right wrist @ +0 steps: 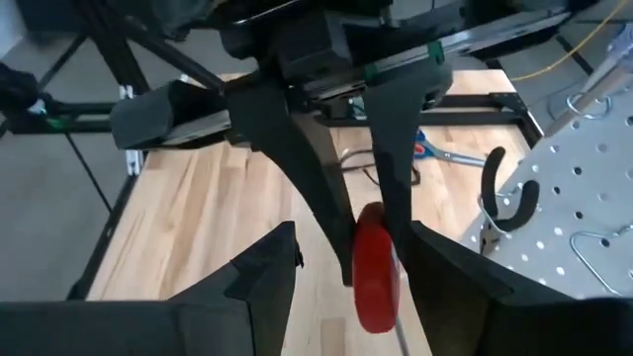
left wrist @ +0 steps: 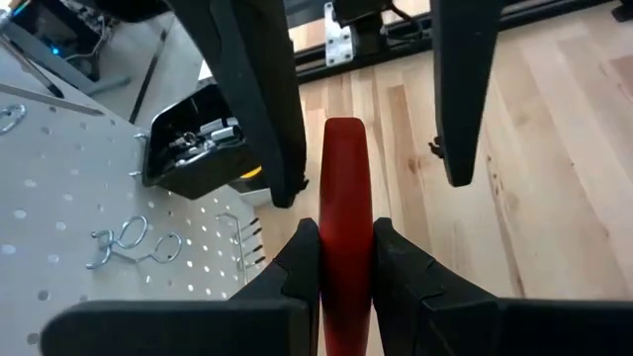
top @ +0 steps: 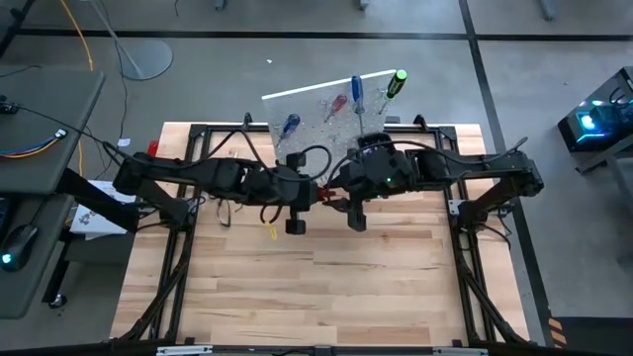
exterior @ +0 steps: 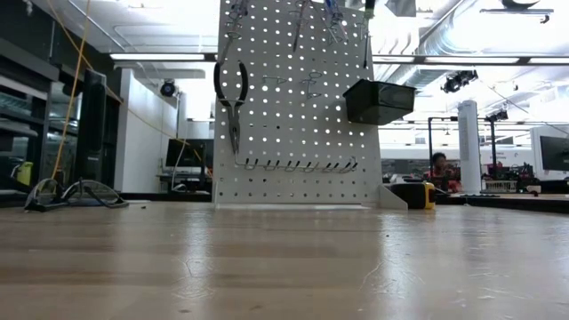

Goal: Hang tools onto peg board
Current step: Hang the red allen wrench on the peg board, then hang the blue scissors on the peg board

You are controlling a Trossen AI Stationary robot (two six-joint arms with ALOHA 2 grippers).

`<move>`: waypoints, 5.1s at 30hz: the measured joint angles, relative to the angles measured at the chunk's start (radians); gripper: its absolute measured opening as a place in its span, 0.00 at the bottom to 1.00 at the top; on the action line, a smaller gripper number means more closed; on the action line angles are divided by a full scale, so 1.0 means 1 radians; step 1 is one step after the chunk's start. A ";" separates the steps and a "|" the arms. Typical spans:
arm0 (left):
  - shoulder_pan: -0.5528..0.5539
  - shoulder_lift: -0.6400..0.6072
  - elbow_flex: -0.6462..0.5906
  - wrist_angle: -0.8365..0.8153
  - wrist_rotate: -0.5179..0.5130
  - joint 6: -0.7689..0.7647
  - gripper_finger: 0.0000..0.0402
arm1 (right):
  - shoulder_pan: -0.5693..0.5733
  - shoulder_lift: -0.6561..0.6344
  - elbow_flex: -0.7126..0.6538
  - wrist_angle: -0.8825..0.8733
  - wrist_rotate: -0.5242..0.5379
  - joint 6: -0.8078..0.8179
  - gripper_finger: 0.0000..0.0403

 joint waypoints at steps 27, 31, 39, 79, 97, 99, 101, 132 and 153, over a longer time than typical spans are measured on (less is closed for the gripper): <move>0.005 0.005 0.002 0.034 -0.035 -0.001 0.11 | 0.000 0.001 -0.001 -0.055 0.066 -0.052 0.21; 0.005 0.005 0.002 0.033 -0.031 -0.007 0.11 | 0.001 0.001 -0.002 -0.053 0.077 -0.063 0.11; 0.005 0.005 0.001 0.032 -0.031 -0.035 0.13 | 0.006 0.001 -0.001 -0.052 0.096 -0.059 0.09; -0.256 -0.426 -0.526 -0.033 -0.463 -0.998 0.57 | 0.002 -0.039 -0.430 0.947 0.872 -0.025 0.08; -0.259 -0.426 -0.525 0.031 -0.464 -0.951 0.57 | -0.249 -0.038 -0.430 0.824 0.010 -0.293 0.08; -0.259 -0.426 -0.525 0.033 -0.462 -0.951 0.57 | -0.289 -0.038 -0.430 0.838 -0.060 -0.306 0.08; -0.259 -0.426 -0.525 0.034 -0.462 -0.953 0.57 | -0.333 -0.038 -0.430 0.850 -0.150 -0.304 0.08; -0.251 -0.426 -0.524 0.032 -0.481 -0.979 0.57 | -0.484 -0.001 -0.455 0.887 -0.379 -0.269 0.34; -0.243 -0.374 -0.524 -0.350 -0.232 -1.202 0.57 | -0.440 -0.143 -0.455 0.667 -0.536 0.021 0.36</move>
